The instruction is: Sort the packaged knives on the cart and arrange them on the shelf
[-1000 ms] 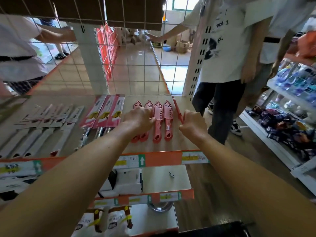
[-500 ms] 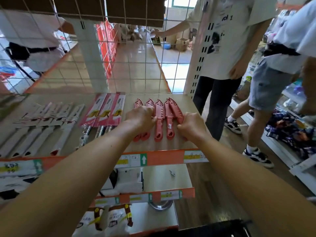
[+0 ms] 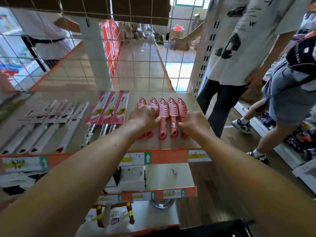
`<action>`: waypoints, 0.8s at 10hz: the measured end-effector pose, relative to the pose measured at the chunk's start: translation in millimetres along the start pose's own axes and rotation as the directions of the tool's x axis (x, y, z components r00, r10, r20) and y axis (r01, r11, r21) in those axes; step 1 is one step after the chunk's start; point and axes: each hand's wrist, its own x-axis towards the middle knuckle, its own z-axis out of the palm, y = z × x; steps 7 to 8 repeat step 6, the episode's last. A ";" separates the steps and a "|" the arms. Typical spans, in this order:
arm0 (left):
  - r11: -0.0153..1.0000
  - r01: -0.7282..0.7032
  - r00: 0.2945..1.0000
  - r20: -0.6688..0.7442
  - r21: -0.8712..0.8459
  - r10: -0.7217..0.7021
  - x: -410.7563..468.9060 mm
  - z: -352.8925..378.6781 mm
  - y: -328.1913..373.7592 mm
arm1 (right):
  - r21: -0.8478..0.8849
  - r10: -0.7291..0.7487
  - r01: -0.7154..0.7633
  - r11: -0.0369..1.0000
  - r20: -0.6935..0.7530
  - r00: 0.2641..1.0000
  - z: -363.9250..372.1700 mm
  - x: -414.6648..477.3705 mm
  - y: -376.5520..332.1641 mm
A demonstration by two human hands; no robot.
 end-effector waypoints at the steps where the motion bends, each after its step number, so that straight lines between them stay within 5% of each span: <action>1: 1.000 -0.024 1.000 0.012 -0.015 0.024 -0.6 -0.4 -2.6 | -0.085 0.008 -0.008 0.996 0.006 1.000 -3.3 -0.8 -1.4; 8: 1.000 -0.006 0.996 -0.088 0.026 0.008 -39.7 -31.3 -30.1 | -0.076 -0.140 0.137 0.988 -0.030 0.990 3.1 -27.0 -36.8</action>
